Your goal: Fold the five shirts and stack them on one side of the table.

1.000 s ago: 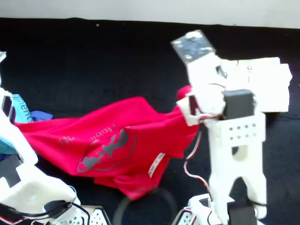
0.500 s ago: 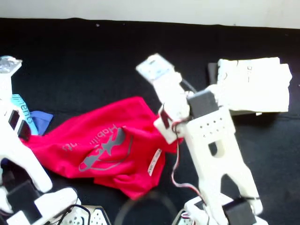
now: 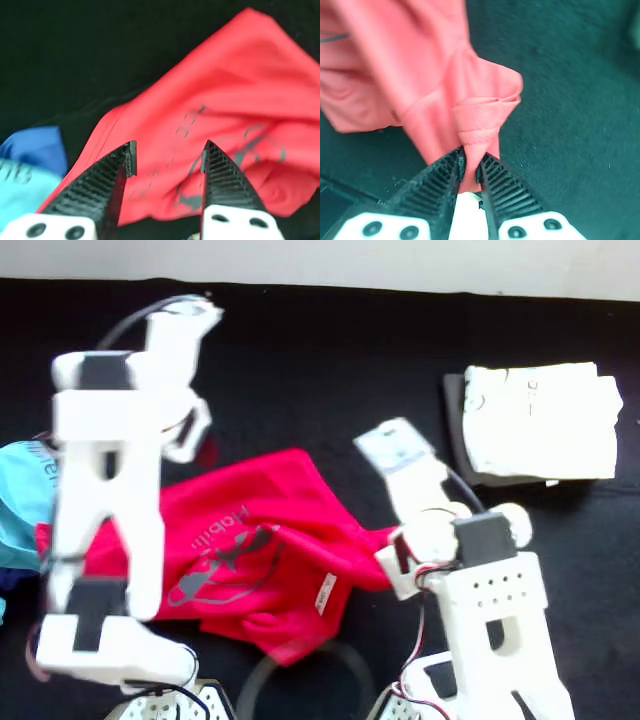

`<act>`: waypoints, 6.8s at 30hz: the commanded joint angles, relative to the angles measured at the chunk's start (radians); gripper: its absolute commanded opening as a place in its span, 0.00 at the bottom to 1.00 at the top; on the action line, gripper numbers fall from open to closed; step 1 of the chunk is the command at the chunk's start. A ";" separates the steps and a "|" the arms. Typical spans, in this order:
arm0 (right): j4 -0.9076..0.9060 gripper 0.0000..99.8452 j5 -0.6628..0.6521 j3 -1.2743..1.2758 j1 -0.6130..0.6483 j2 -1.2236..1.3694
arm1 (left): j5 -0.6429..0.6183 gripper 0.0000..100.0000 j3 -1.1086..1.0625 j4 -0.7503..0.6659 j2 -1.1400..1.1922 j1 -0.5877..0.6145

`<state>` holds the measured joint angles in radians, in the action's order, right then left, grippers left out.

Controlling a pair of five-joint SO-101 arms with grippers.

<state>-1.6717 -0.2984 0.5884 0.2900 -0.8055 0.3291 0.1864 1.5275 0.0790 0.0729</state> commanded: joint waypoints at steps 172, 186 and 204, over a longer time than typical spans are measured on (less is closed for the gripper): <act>0.153 0.01 -0.236 0.117 -0.771 -0.058 | -0.269 0.09 -0.754 -0.356 -0.208 -0.481; 0.157 0.01 -0.236 0.124 -0.769 -0.059 | -0.272 0.19 -0.516 -0.485 -0.001 -0.383; 0.157 0.01 -0.236 0.125 -0.774 -0.059 | -0.327 0.19 -0.499 -0.270 -0.056 -0.619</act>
<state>-1.5275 -0.5255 0.7158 -0.4741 -0.8454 0.0038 -0.3414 1.2313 0.1005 -0.5301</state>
